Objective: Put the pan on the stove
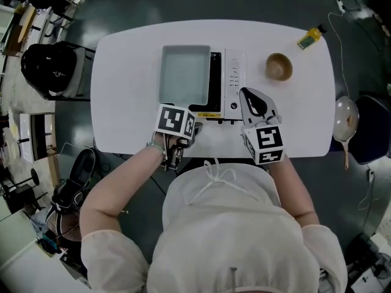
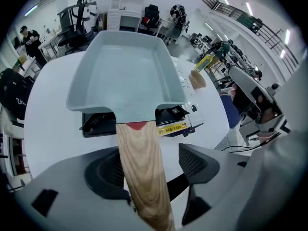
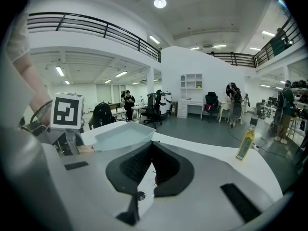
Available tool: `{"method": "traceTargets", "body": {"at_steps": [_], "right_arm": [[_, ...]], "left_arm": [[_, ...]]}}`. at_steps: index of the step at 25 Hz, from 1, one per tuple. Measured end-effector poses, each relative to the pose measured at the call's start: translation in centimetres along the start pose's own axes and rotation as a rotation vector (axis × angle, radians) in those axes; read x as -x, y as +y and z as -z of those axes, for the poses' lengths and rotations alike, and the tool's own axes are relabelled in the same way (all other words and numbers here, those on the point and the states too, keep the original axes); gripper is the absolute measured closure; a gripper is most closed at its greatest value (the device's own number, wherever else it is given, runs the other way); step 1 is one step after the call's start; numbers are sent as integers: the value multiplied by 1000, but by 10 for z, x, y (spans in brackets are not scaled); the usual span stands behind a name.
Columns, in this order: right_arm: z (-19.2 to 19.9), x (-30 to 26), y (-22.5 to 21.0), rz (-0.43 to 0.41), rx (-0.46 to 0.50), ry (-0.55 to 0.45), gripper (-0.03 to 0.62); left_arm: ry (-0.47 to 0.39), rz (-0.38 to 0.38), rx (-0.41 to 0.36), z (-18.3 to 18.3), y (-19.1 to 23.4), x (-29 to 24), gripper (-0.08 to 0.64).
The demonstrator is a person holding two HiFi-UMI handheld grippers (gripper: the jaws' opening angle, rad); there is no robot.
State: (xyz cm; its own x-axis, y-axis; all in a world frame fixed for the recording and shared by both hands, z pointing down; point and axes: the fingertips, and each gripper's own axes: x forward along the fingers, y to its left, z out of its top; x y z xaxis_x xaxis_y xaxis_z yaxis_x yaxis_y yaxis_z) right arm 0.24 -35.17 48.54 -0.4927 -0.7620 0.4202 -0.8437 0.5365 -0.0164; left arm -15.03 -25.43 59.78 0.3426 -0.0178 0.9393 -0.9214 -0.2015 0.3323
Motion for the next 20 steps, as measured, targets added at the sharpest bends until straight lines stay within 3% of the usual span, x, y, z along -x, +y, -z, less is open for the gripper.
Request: {"method": "traceTargets", "body": {"at_steps": [6, 10, 14, 20], "right_arm": [[-10, 5, 9, 11, 21, -23, 586], [-22, 12, 23, 20, 35, -54, 586], [-32, 18, 42, 31, 57, -81, 586], [-43, 31, 67, 66, 63, -126, 586]], "left_arm": [[-64, -36, -36, 1, -1, 23, 224], [-110, -13, -96, 2, -6, 47, 231], [-218, -50, -139, -5, 0, 77, 370], [-403, -42, -191, -10, 7, 117, 504]]}}
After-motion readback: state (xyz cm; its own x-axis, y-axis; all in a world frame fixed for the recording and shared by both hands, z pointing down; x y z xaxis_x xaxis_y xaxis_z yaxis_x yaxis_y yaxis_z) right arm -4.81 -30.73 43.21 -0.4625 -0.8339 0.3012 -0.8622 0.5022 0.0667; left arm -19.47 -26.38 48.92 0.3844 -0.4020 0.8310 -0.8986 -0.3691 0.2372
